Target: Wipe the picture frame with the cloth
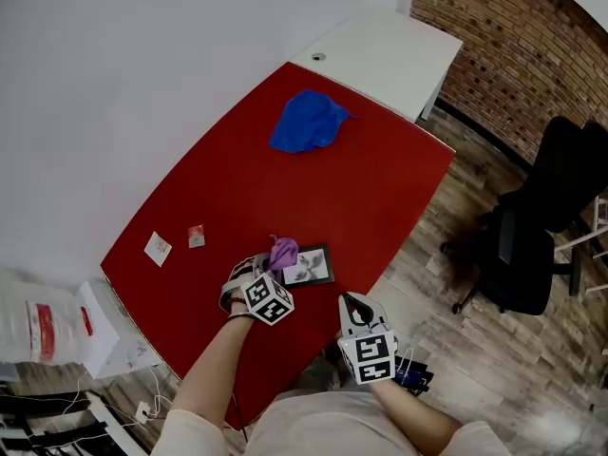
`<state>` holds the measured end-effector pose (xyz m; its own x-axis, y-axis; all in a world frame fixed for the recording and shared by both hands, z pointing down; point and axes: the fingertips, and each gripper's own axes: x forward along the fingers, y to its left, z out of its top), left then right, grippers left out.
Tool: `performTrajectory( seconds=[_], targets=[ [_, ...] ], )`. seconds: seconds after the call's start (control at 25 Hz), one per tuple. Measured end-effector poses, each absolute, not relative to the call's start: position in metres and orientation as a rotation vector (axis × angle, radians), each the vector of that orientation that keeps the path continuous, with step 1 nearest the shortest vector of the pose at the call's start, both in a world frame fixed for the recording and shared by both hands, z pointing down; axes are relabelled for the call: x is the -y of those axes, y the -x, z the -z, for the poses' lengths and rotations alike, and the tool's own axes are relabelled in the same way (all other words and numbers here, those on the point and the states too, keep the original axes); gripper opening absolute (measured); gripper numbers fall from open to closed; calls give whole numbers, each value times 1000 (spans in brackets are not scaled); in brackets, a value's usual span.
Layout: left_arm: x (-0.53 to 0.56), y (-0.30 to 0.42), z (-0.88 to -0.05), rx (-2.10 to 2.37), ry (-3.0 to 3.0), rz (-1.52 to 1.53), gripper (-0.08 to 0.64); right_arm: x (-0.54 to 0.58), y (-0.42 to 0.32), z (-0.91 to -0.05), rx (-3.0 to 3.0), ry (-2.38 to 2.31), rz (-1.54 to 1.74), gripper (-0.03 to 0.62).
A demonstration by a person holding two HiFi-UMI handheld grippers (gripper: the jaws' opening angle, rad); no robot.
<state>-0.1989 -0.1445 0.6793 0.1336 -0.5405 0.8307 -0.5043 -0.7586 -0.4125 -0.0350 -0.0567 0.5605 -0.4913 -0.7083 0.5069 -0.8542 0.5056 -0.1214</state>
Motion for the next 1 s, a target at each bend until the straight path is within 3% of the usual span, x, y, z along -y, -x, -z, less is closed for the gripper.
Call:
performTrajectory(
  seconds=[0.44, 1.0],
  targets=[
    [156, 202, -725, -831, 2221, 1931, 61, 56, 27, -576, 2332, -1284, -567, 5],
    [57, 184, -723, -592, 2166, 1998, 61, 63, 45, -581, 2370, -1217, -559, 5]
  ],
)
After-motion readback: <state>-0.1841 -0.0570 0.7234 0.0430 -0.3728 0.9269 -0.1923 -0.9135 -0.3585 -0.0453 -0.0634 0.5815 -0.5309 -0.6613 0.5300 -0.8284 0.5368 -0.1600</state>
